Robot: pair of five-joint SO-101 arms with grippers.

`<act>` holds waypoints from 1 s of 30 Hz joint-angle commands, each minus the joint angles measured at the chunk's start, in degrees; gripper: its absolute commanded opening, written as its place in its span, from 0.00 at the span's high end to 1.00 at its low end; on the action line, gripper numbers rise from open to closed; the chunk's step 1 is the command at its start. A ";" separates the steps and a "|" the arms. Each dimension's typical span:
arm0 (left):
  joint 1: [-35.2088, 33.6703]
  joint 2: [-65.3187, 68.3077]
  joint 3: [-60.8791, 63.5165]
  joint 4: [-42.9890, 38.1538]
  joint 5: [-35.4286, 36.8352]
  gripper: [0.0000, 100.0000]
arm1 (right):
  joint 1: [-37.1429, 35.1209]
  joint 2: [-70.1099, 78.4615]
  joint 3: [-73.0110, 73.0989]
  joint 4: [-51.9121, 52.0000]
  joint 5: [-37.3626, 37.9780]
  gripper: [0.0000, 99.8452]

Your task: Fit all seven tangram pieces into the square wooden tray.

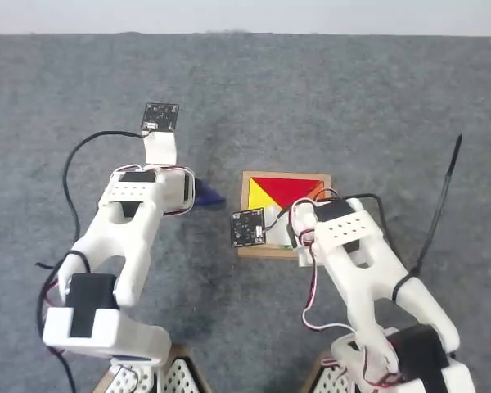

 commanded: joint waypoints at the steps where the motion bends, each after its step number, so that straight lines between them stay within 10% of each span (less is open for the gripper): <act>1: 0.53 -2.64 -0.66 -1.32 -0.88 0.78 | 3.65 -3.91 -4.66 -1.45 0.35 0.87; 10: 0.53 -2.64 -0.66 -1.32 -0.97 0.78 | 6.20 -3.82 -9.32 -3.65 -5.71 0.87; 22: 0.53 -2.64 -0.31 -2.81 -0.97 0.78 | 16.75 -20.70 -5.89 -1.45 -37.45 0.97; 30: 0.35 -2.64 -0.22 -2.64 -0.97 0.78 | 14.81 -24.13 7.74 -6.81 -45.80 0.99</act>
